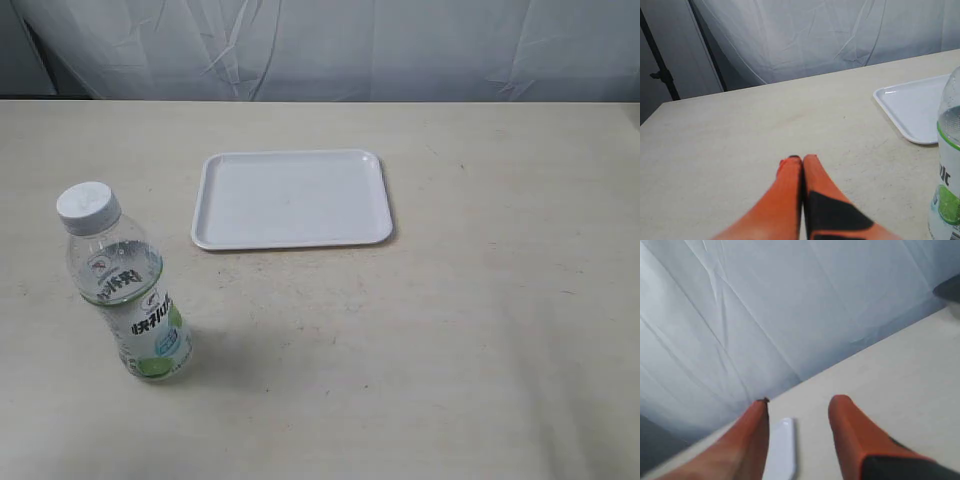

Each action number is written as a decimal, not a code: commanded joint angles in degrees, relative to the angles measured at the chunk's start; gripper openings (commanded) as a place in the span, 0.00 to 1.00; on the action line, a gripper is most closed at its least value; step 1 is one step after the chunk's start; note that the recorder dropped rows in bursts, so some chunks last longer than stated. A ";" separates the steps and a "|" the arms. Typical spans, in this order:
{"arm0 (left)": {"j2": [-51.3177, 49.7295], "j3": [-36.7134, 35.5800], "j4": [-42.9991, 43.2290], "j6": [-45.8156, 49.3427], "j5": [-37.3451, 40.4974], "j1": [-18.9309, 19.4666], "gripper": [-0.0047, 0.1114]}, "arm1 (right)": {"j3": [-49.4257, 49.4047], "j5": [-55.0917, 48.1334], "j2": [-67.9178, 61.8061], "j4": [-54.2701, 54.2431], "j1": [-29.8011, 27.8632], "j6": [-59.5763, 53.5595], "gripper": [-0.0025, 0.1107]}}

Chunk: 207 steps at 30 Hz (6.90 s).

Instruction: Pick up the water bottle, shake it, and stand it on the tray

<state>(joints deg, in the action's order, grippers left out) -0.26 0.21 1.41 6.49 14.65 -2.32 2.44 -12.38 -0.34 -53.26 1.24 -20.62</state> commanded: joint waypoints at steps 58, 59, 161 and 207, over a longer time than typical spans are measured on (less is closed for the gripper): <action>0.26 -0.21 -0.24 -0.04 -0.54 -0.02 0.04 | 33.32 9.17 -73.88 -27.16 54.54 -65.09 0.19; 0.26 -0.21 -0.24 -0.04 -0.54 -0.02 0.04 | 34.14 11.01 -76.23 -27.16 56.52 -65.09 0.19; 0.26 -0.21 -0.13 0.05 -0.54 -0.02 0.04 | 61.74 24.87 -91.24 -46.69 50.83 -75.02 0.02; 0.26 -0.21 -0.33 0.05 -0.54 -0.02 0.04 | 51.94 7.97 -93.07 -43.68 42.78 -64.20 0.02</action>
<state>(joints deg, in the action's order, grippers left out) -0.26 0.21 1.41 6.57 14.65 -2.32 55.70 -3.38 -93.18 -98.55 44.33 -85.08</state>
